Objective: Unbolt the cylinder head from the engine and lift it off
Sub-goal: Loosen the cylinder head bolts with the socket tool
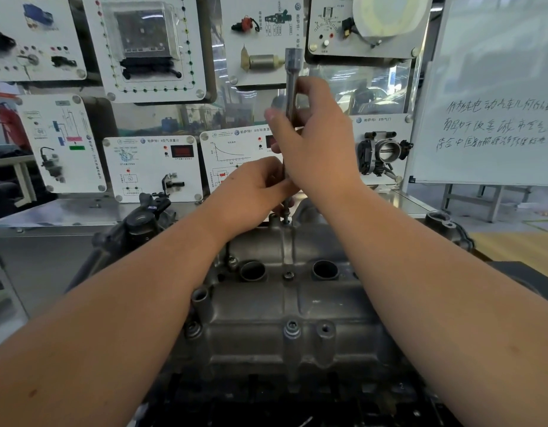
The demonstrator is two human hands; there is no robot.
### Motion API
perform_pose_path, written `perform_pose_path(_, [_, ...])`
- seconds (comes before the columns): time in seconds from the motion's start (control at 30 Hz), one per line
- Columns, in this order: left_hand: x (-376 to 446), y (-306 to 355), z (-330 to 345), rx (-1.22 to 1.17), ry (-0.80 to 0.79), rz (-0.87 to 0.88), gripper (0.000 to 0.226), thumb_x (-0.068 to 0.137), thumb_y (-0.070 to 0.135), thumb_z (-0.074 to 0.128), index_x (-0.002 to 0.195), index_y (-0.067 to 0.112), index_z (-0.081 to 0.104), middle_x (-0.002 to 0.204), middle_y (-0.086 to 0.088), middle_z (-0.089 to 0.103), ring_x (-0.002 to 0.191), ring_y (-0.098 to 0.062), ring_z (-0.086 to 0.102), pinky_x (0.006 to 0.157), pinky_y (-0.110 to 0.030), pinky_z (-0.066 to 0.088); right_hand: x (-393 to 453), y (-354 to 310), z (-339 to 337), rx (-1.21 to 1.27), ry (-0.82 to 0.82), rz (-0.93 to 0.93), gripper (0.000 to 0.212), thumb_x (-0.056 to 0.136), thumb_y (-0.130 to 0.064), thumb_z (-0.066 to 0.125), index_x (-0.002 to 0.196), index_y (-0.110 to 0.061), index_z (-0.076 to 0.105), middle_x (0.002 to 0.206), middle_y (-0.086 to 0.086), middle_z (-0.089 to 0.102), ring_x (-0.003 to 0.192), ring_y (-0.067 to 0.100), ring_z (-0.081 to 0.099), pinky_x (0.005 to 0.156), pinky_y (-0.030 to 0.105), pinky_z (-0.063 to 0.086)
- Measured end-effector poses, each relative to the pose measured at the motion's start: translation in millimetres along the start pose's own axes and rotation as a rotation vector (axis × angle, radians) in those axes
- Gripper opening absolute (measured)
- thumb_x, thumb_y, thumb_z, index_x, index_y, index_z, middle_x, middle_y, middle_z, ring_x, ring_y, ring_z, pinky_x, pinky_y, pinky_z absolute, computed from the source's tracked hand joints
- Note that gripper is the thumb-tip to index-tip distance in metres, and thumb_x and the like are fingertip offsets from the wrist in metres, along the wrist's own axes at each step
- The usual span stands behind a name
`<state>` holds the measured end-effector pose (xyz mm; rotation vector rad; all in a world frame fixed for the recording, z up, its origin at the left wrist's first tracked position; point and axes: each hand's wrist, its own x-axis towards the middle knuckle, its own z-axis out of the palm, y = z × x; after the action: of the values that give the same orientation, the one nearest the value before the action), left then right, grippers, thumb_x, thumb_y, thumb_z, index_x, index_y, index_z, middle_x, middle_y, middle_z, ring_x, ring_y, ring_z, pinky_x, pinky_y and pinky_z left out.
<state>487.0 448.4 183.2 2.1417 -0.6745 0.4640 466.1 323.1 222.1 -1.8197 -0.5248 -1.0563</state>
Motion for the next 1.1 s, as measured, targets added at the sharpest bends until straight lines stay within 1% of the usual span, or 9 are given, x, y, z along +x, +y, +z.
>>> perform_pose_path(0.1, [-1, 3, 0, -0.008, 0.009, 0.004, 0.041, 0.093, 0.04, 0.063, 0.106, 0.001, 0.065, 0.089, -0.01, 0.075, 0.083, -0.03, 0.072, 0.081, -0.051, 0.058, 0, 0, 1, -0.005, 0.023, 0.001, 0.023, 0.098, -0.025, 0.062, 0.115, -0.01, 0.06, 0.091, 0.003, 0.071, 0.076, 0.021, 0.071, 0.075, 0.044, 0.057])
perform_pose_path(0.23, [-3, 4, 1, 0.009, -0.015, -0.023, 0.026, 0.102, 0.041, 0.053, 0.094, 0.019, 0.066, 0.083, 0.005, 0.075, 0.079, -0.022, 0.074, 0.06, -0.026, 0.052, 4, 1, 1, -0.011, -0.006, 0.025, 0.024, 0.103, -0.021, 0.05, 0.104, 0.0, 0.062, 0.087, 0.013, 0.071, 0.077, 0.024, 0.072, 0.072, 0.048, 0.056])
perform_pose_path(0.4, [-7, 12, -1, 0.049, -0.024, 0.005, 0.04, 0.09, 0.051, 0.052, 0.089, 0.015, 0.07, 0.086, -0.009, 0.075, 0.084, -0.034, 0.071, 0.086, -0.057, 0.054, -1, -1, 1, 0.061, -0.08, 0.004, 0.039, 0.106, -0.02, 0.04, 0.144, -0.011, 0.044, 0.093, 0.003, 0.072, 0.073, 0.011, 0.072, 0.071, 0.041, 0.06])
perform_pose_path(0.67, [-6, 7, 0, 0.069, 0.014, 0.022, 0.031, 0.099, 0.037, 0.055, 0.087, 0.011, 0.068, 0.082, -0.01, 0.074, 0.083, -0.036, 0.07, 0.084, -0.058, 0.054, 0, 5, 3, 0.077, -0.05, -0.033, 0.043, 0.106, -0.023, 0.039, 0.148, -0.013, 0.042, 0.09, 0.004, 0.072, 0.074, 0.021, 0.071, 0.079, 0.049, 0.057])
perform_pose_path(0.8, [-3, 3, 0, -0.004, 0.058, 0.004, 0.032, 0.105, 0.032, 0.051, 0.089, 0.01, 0.068, 0.079, -0.004, 0.075, 0.072, -0.015, 0.072, 0.077, -0.037, 0.057, 1, 6, 4, 0.078, -0.027, 0.014, 0.04, 0.106, -0.031, 0.041, 0.141, -0.014, 0.05, 0.083, -0.004, 0.069, 0.079, 0.014, 0.069, 0.081, 0.043, 0.056])
perform_pose_path(0.87, [-1, 2, 0, -0.057, 0.141, -0.016, 0.035, 0.107, 0.034, 0.049, 0.088, 0.01, 0.067, 0.077, -0.002, 0.075, 0.059, -0.002, 0.066, 0.061, -0.016, 0.048, 2, 6, 4, 0.076, -0.007, 0.037, 0.031, 0.106, -0.03, 0.043, 0.125, -0.014, 0.061, 0.082, -0.007, 0.067, 0.079, 0.01, 0.069, 0.075, 0.039, 0.055])
perform_pose_path(0.93, [1, 0, -1, -0.037, 0.241, -0.052, 0.039, 0.107, 0.041, 0.046, 0.081, 0.017, 0.064, 0.073, 0.003, 0.074, 0.056, -0.002, 0.063, 0.053, -0.016, 0.044, 6, 7, 1, 0.001, 0.005, 0.083, 0.023, 0.102, -0.023, 0.045, 0.099, -0.013, 0.065, 0.073, -0.007, 0.062, 0.065, 0.003, 0.062, 0.06, 0.03, 0.046])
perform_pose_path(1.0, [3, -2, -3, 0.042, 0.321, -0.101, 0.042, 0.105, 0.046, 0.045, 0.073, 0.024, 0.059, 0.064, 0.002, 0.068, 0.057, -0.008, 0.062, 0.055, -0.028, 0.046, 10, 8, -4, -0.199, -0.114, 0.173, 0.019, 0.095, -0.019, 0.048, 0.09, -0.013, 0.066, 0.072, -0.003, 0.062, 0.063, 0.008, 0.056, 0.054, 0.027, 0.038])
perform_pose_path(1.1, [3, -7, -5, 0.113, 0.388, -0.162, 0.048, 0.104, 0.049, 0.044, 0.064, 0.023, 0.05, 0.057, 0.007, 0.054, 0.055, -0.015, 0.053, 0.062, -0.037, 0.047, 11, 5, -11, -0.525, -0.534, 0.237, 0.016, 0.089, -0.018, 0.057, 0.097, -0.011, 0.068, 0.089, 0.006, 0.068, 0.073, 0.017, 0.06, 0.057, 0.026, 0.046])
